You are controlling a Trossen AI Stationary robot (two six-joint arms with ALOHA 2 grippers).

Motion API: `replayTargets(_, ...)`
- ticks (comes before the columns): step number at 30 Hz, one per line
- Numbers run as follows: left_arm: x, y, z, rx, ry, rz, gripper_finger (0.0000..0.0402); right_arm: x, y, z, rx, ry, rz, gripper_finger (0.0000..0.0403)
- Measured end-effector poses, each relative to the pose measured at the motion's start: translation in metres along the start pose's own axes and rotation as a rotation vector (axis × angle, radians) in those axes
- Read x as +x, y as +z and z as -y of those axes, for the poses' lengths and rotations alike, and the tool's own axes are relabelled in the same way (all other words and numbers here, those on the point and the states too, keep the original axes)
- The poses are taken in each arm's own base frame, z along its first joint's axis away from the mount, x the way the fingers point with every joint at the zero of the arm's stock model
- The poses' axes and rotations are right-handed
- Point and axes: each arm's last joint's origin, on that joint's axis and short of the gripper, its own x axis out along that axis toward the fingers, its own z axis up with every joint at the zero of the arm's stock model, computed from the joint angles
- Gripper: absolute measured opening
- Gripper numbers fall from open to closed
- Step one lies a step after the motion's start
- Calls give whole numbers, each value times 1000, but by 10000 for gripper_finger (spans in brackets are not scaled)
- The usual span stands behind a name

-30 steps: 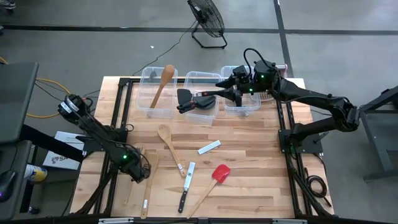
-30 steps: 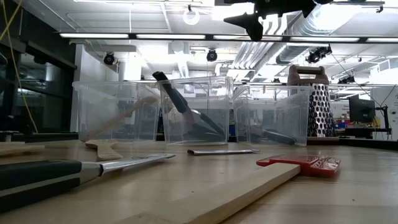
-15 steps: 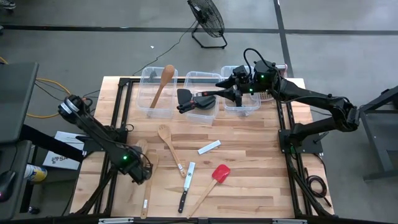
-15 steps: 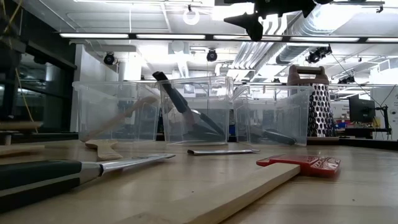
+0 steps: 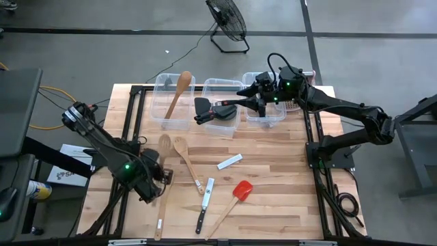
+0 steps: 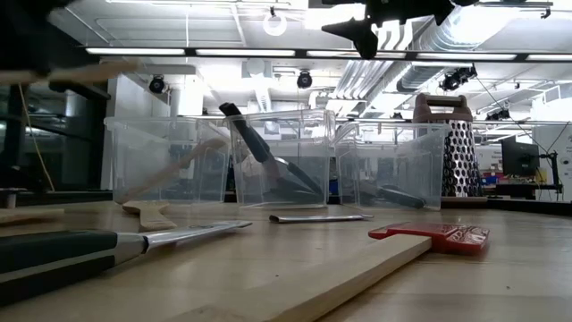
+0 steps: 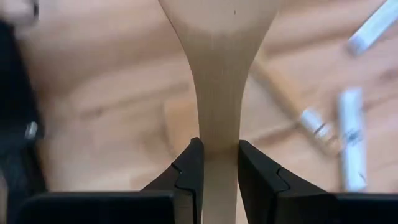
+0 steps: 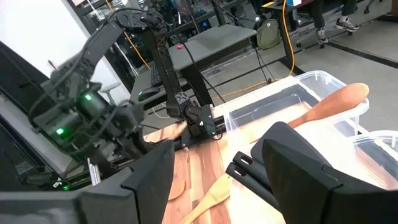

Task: Pick & Place Kitchen Items
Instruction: Put the wooden serving spoon into the left bin

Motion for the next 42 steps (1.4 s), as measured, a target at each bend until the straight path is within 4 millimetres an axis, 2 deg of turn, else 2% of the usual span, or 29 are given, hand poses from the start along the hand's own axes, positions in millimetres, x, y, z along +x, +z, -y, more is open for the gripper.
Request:
replayTargets(4,-14,18,5,-9,-26,150,66,0,0,0,0,1,0,235)
replayTargets(10,-34,53,21,73,-48,309,66,0,0,0,0,0,0,235)
replayTargets(18,-51,114,40,208,8,434,65,0,0,0,9,-6,3,235)
replayTargets(24,-60,164,40,255,109,529,65,0,0,0,9,-17,7,235)
replayTargets(33,-58,228,40,350,179,591,65,0,1,3,25,-97,37,235)
replayTargets(42,-41,275,26,400,312,570,65,0,2,4,39,-157,60,235)
